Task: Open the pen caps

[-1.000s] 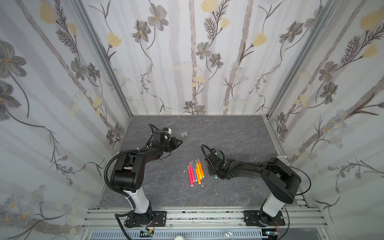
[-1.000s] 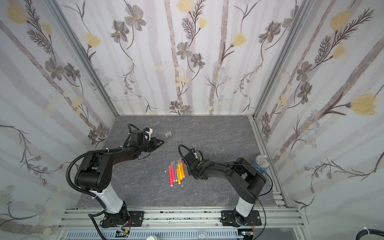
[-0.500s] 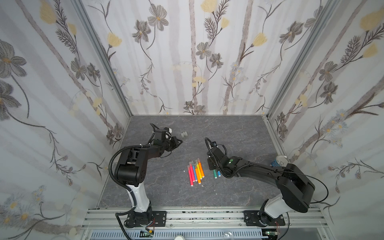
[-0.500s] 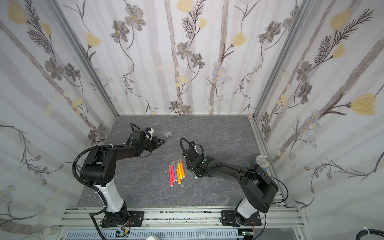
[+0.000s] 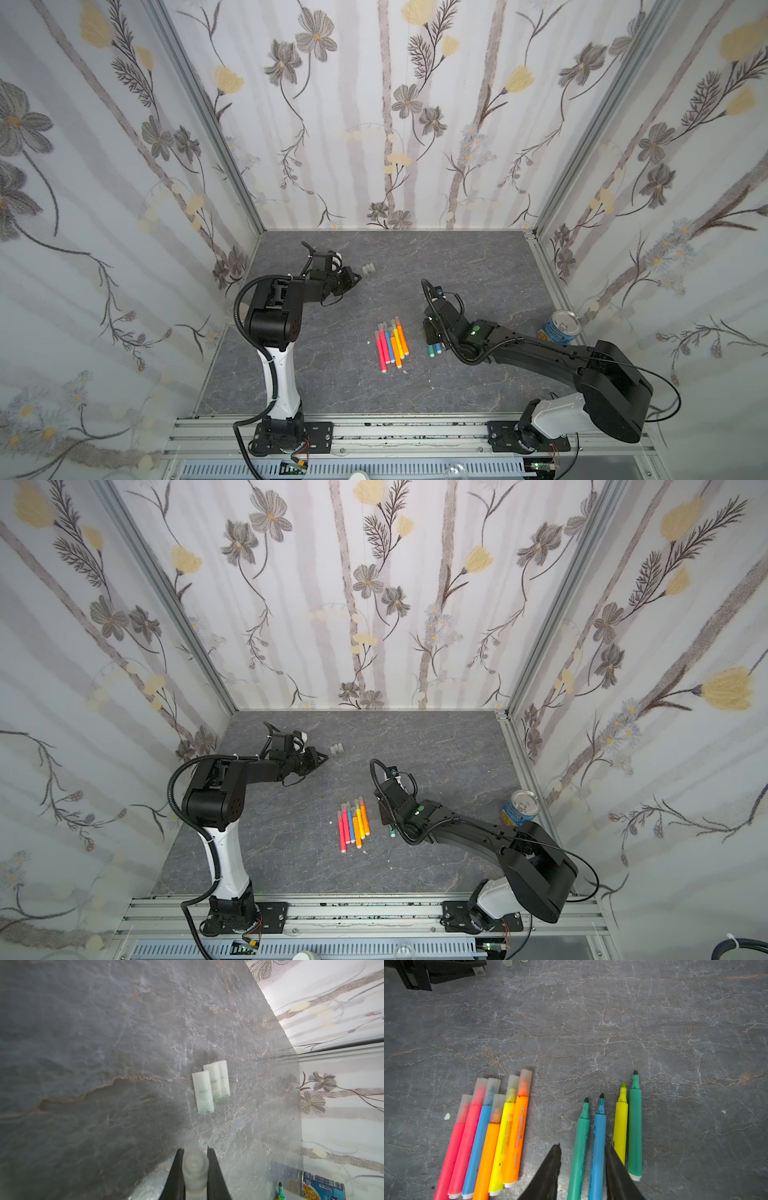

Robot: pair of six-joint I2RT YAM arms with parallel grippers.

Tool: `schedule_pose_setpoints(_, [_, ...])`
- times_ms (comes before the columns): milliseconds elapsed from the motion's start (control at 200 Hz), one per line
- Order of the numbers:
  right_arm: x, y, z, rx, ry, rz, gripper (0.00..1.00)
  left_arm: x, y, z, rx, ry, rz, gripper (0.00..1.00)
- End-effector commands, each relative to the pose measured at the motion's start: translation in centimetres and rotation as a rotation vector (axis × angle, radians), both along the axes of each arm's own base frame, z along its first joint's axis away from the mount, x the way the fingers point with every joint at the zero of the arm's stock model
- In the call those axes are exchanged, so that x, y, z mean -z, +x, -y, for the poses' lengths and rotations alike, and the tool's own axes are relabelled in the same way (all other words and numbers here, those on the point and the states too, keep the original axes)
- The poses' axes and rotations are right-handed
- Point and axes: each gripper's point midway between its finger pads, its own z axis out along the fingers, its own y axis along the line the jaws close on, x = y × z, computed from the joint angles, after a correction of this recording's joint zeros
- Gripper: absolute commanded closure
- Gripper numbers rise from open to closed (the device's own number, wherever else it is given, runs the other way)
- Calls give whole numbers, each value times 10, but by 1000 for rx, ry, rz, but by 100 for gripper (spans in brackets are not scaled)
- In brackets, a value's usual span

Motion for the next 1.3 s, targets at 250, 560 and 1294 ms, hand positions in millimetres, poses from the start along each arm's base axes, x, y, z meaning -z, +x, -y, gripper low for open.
schedule_pose_setpoints(250, [-2, 0, -2, 8, 34, 12, 63, 13, 17, -5, -2, 20, -18, 97])
schedule_pose_setpoints(560, [2, 1, -5, 1, 33, 0, 63, 21, 21, -5, 6, 16, -32, 87])
schedule_pose_setpoints(1294, [13, 0, -12, -19, 23, -41, 63, 18, 17, -3, 22, -7, -35, 70])
